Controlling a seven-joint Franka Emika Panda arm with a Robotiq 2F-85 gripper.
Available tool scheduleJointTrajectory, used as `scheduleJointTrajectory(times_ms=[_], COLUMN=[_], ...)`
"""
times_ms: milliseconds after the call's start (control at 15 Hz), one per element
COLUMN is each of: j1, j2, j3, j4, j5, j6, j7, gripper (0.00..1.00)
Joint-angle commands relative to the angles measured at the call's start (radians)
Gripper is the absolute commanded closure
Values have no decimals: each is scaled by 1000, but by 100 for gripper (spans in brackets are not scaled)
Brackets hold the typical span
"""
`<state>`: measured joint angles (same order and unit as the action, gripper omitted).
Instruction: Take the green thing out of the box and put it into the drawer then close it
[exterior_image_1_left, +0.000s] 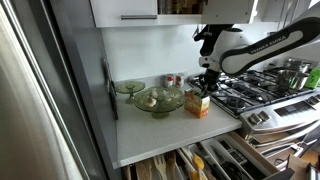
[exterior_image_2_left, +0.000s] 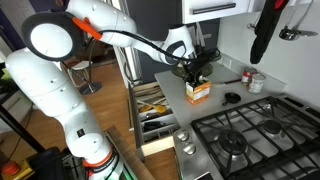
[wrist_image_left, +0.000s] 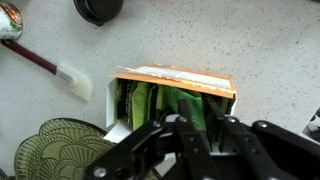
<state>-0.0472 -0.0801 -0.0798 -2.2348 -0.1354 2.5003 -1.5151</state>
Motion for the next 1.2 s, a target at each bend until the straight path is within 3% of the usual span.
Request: scheduleJointTrajectory(times_ms=[0, 533, 1133], j1=[2, -1, -2], j2=[-1, -9, -112], j3=[-2, -4, -6], j4=[-19, 3, 40], j5=[-4, 8, -8], j6=[23, 5, -72], j7=[-26, -18, 70], gripper=[100, 100, 100])
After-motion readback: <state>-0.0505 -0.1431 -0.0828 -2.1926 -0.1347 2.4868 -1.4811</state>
